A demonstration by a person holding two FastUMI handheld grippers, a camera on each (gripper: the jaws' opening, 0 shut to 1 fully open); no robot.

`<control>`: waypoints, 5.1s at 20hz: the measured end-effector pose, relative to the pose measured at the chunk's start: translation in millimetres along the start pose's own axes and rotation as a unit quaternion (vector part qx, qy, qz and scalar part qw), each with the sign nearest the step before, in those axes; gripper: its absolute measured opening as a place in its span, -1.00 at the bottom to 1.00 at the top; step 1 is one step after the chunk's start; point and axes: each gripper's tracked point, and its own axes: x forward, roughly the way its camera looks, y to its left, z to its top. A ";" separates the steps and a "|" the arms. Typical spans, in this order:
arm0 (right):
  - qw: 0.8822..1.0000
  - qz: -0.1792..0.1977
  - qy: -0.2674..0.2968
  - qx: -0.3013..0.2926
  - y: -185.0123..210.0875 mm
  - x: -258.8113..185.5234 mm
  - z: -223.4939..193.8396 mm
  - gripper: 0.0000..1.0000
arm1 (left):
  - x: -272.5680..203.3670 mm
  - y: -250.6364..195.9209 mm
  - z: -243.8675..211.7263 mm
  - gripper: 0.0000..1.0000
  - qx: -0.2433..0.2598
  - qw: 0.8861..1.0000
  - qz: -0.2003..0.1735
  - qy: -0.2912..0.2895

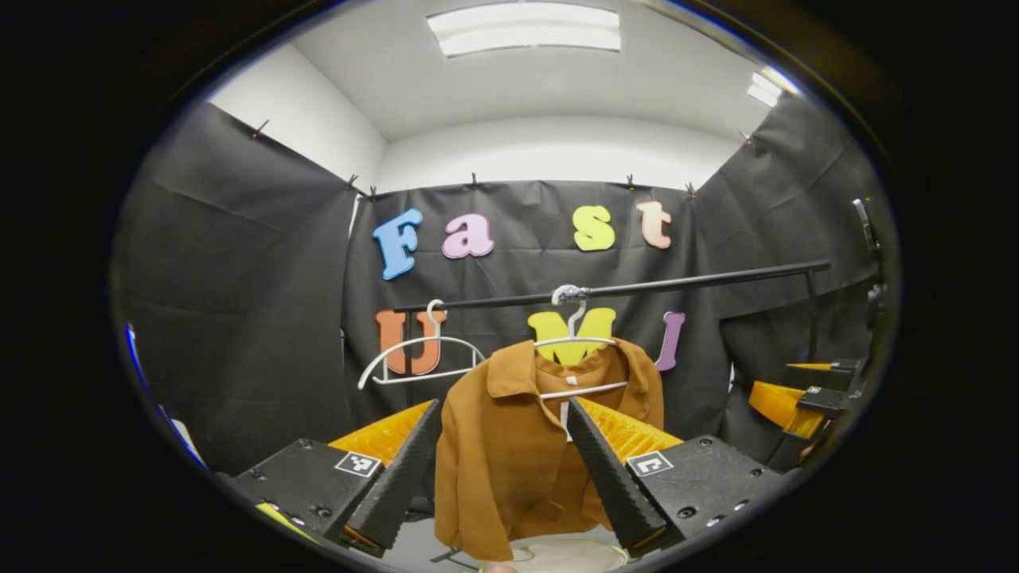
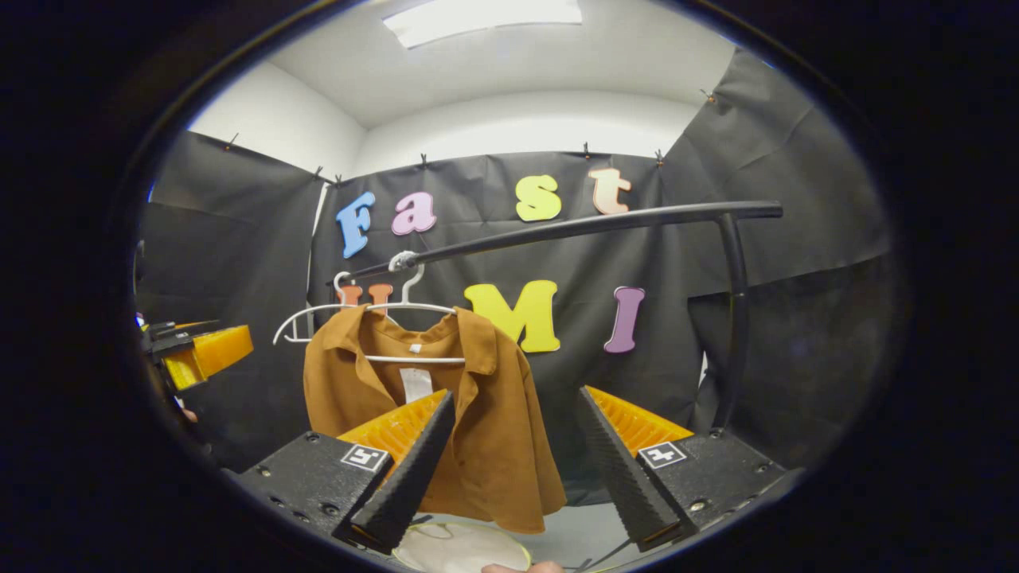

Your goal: Grasp the clothes on the hanger with both hands and then place them into the laundry hamper below.

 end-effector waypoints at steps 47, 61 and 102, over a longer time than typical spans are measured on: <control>0.989 0.052 0.140 -0.001 55.6 245.7 -108.9 0.99 | 189.8 -17.1 -142.8 1.00 -0.105 0.983 0.068 0.134; 0.990 0.039 0.110 -0.077 46.9 279.5 -91.0 0.70 | 223.9 -9.2 -133.6 1.00 -0.127 0.976 0.122 0.125; 0.940 -0.013 0.037 0.338 -93.5 257.5 -48.7 -0.88 | 163.8 86.0 -23.6 -0.87 -0.192 0.980 0.024 0.041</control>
